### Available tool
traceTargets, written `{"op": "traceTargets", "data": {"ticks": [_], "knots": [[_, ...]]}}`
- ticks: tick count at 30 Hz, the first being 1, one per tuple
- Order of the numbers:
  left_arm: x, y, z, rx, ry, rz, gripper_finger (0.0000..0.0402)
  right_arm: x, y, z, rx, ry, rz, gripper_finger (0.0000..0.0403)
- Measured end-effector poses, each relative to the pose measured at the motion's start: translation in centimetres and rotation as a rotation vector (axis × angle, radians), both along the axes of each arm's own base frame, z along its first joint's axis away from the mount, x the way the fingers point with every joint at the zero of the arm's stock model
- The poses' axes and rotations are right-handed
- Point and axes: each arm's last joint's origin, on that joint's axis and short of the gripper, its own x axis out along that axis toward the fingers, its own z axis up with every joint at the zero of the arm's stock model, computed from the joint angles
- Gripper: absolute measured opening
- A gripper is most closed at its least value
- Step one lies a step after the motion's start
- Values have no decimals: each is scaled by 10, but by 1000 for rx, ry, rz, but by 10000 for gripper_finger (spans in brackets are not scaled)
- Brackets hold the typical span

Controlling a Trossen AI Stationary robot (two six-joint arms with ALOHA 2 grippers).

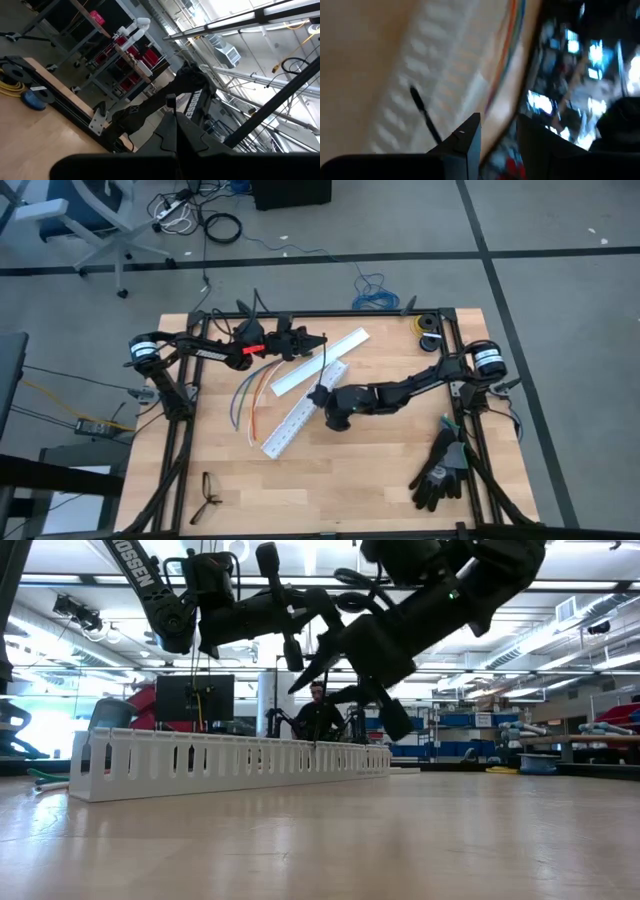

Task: Ziptie cables
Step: Wrap the cable wires with the black zip tie

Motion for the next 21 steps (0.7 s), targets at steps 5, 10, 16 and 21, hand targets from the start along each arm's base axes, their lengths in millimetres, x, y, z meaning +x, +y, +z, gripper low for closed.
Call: {"op": "traceTargets", "data": {"ticks": [5, 10, 16, 21], "knots": [[0, 0, -2, -5, 16, -5, 0, -3, -3, 18, -106, -70, -125, 110], [0, 0, -2, -3, 19, -20, 0, -9, -5, 33, -170, -57, -158, 110], [0, -1, -3, -4, 24, -36, 0, -18, -9, 28, -201, 78, -152, 110], [0, -1, -3, -4, 25, -45, 0, -19, -18, 26, -214, 110, -201, 110]]}}
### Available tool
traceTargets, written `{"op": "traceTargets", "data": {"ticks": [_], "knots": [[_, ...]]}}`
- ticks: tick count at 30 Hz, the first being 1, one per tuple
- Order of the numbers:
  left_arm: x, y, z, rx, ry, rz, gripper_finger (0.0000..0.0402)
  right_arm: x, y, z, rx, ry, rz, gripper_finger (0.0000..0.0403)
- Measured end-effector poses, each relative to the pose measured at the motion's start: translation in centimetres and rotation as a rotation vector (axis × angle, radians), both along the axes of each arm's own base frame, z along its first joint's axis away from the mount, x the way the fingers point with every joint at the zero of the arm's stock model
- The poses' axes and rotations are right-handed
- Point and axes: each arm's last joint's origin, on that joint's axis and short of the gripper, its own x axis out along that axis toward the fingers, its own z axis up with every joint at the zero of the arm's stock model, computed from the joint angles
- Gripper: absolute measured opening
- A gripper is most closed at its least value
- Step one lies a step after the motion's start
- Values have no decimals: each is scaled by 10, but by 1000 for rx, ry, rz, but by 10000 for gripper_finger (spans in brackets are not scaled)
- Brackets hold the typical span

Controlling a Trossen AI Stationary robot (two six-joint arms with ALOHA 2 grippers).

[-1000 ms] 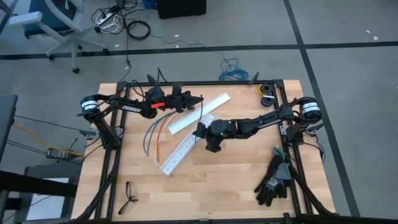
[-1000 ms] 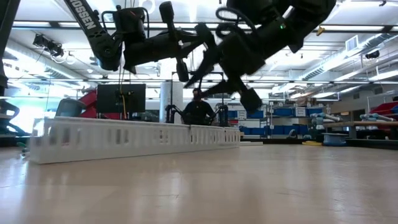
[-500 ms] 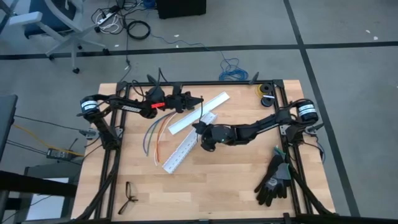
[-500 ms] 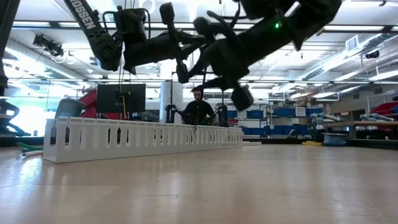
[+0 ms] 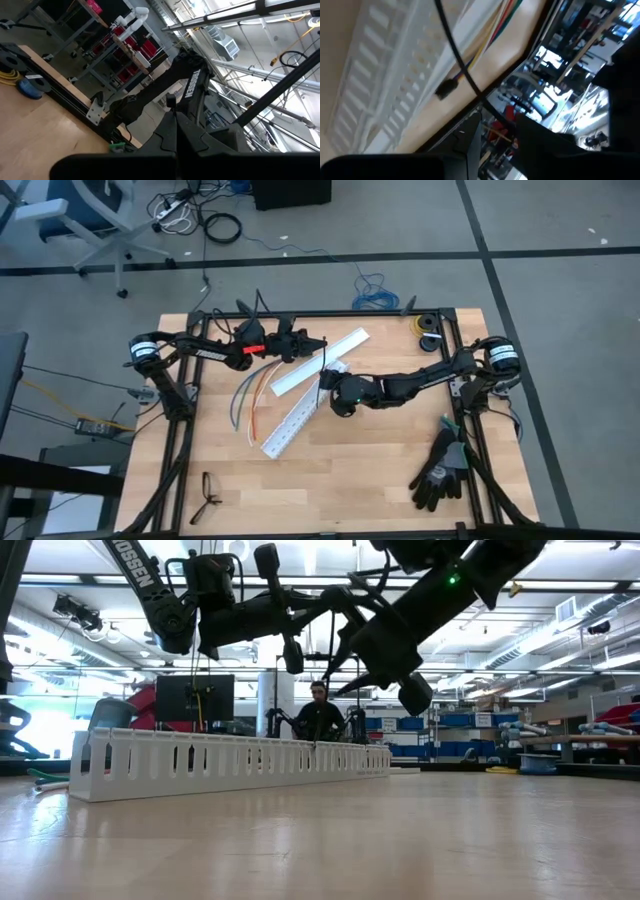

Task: Ziptie cables
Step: Wrap the cable wires with the black zip tie

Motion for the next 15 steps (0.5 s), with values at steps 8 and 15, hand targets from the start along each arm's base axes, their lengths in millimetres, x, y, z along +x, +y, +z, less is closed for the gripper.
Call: {"op": "traceTargets", "data": {"ticks": [8, 15], "knots": [[0, 0, 0, -15, -2, -1, 0, 0, -13, -5, 58, 66, 93, 110], [1, 1, 7, -7, -40, 12, 0, 5, -23, -16, 60, 117, 193, 110]]}}
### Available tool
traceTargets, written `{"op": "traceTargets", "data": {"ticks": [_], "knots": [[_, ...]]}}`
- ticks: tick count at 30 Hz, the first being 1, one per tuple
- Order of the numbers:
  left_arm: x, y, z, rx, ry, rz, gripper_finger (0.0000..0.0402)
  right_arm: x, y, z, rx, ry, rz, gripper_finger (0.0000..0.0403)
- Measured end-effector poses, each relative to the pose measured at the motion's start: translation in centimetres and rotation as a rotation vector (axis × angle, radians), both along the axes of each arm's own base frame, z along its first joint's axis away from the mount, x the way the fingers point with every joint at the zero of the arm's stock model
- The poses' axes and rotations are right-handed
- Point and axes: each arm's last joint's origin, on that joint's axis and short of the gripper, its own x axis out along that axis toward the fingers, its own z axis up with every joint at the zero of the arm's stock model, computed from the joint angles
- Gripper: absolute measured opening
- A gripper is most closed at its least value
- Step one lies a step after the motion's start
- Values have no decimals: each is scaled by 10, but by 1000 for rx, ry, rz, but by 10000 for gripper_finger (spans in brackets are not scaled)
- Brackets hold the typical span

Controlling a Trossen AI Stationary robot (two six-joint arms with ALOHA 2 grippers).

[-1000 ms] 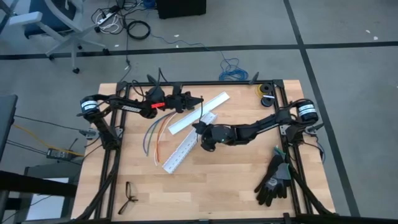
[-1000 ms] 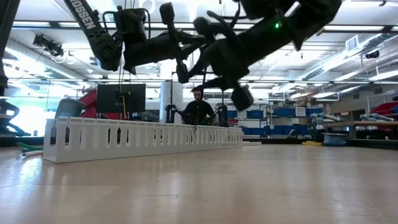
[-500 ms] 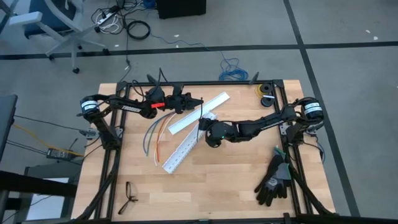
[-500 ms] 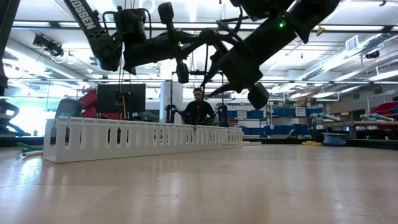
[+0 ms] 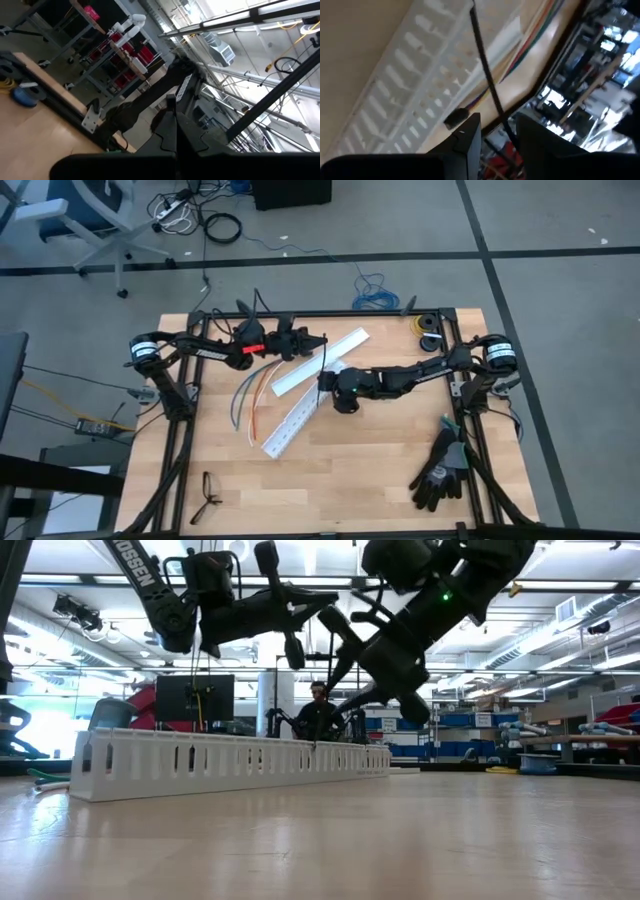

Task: Ziptie cables
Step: Wrap the cable wires with the black zip tie

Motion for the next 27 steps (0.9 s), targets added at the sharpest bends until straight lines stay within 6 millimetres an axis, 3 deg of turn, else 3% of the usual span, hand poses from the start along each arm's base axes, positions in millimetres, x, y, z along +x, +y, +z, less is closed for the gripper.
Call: {"op": "traceTargets", "data": {"ticks": [13, 16, 21, 27], "knots": [[2, 1, 4, 10, -10, -11, 0, 10, 12, -23, 37, 0, 76, 108], [2, 1, 4, 16, -3, -11, 0, 10, 19, -27, 99, -4, 65, 85], [2, 1, 2, 26, 11, -5, 0, 10, 31, -25, 191, -69, 14, 10], [2, 2, 2, 64, 9, 9, 0, 15, 31, -16, 441, -263, -123, 1]]}}
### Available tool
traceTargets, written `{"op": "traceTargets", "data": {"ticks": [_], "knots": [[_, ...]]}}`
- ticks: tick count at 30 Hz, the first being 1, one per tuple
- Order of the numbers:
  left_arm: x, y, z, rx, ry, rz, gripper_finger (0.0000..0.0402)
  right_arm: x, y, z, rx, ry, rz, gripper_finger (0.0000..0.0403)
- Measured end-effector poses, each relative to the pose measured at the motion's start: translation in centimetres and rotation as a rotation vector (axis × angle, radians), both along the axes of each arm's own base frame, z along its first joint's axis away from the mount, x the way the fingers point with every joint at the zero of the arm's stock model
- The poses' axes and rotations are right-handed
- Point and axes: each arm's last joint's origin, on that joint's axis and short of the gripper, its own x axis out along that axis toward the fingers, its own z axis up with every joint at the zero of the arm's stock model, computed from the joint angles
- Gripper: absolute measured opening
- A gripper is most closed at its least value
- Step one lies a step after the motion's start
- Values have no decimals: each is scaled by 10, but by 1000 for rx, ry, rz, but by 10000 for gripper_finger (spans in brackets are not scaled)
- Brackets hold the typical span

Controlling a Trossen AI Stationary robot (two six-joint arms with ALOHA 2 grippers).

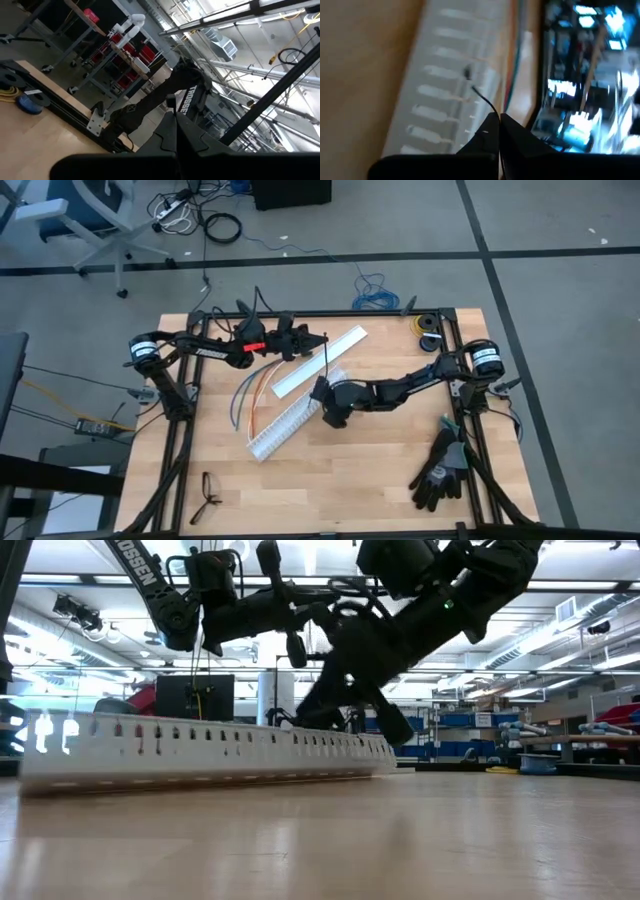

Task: Ziptie cables
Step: Wrap the cable wires with the black zip tie

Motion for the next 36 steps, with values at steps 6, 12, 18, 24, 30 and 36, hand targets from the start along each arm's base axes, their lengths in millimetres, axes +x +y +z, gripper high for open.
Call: {"op": "traceTargets", "data": {"ticks": [6, 12, 18, 24, 30, 36], "knots": [[2, -4, -3, 89, 25, -27, 0, 4, -7, 14, 307, -219, -172, 0], [4, -4, -9, 141, 81, -15, 0, 3, -9, 19, 528, -305, -299, 0], [2, -1, -11, 288, 79, 5, 0, -3, -15, 20, 798, -331, -411, 0], [-6, 3, -23, 407, 104, 64, 0, -19, -24, 17, 1071, -439, -388, 0], [-13, 1, -35, 465, 140, 163, 0, -28, -24, 14, 1176, -475, -372, 0], [-20, -2, -38, 553, 101, 231, 0, -26, -27, 23, 1320, -540, -333, 0]]}}
